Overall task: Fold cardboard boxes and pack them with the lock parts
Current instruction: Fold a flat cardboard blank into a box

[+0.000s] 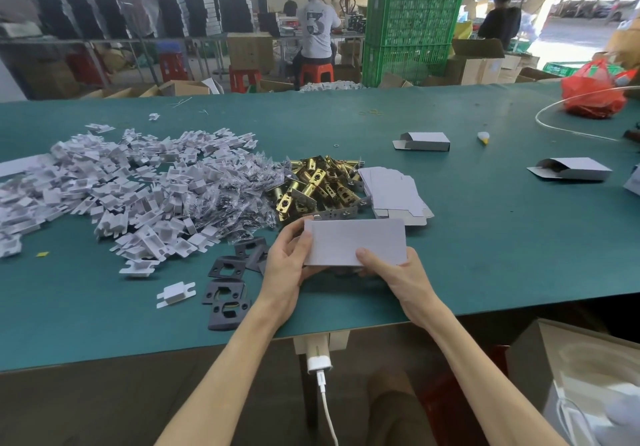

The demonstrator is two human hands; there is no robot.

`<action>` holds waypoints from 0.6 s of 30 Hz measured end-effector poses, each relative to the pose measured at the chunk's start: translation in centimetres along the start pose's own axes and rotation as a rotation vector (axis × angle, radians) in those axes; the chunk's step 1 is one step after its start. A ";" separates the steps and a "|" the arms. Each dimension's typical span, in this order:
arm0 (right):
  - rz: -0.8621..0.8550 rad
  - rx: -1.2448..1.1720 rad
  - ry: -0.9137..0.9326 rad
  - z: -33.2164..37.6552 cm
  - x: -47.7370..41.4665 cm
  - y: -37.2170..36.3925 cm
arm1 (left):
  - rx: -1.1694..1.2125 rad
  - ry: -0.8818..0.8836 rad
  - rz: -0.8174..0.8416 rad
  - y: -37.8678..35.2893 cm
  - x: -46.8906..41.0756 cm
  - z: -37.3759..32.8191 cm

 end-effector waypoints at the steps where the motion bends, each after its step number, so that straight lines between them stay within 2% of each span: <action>1: 0.001 0.010 0.007 0.0 0.0 0.0 | -0.010 -0.005 0.004 0.0 0.0 0.0; 10: -0.005 0.031 0.009 0.0 0.2 -0.2 | -0.010 0.014 -0.037 -0.2 0.1 0.2; 14: -0.015 0.002 -0.006 0.2 0.0 0.0 | 0.067 0.061 -0.057 0.0 0.0 0.1; 18: -0.034 -0.012 -0.020 0.1 -0.1 0.0 | 0.083 0.086 -0.024 0.2 0.0 -0.1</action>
Point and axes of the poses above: each hand's wrist, its own x-axis away from the middle knuckle, its own y-axis out of the back of the hand, z = x × y, the point moved 5 cm from there along -x, towards the middle knuckle, and after that the axes turned 10 degrees about -z, right-handed, at the moved point
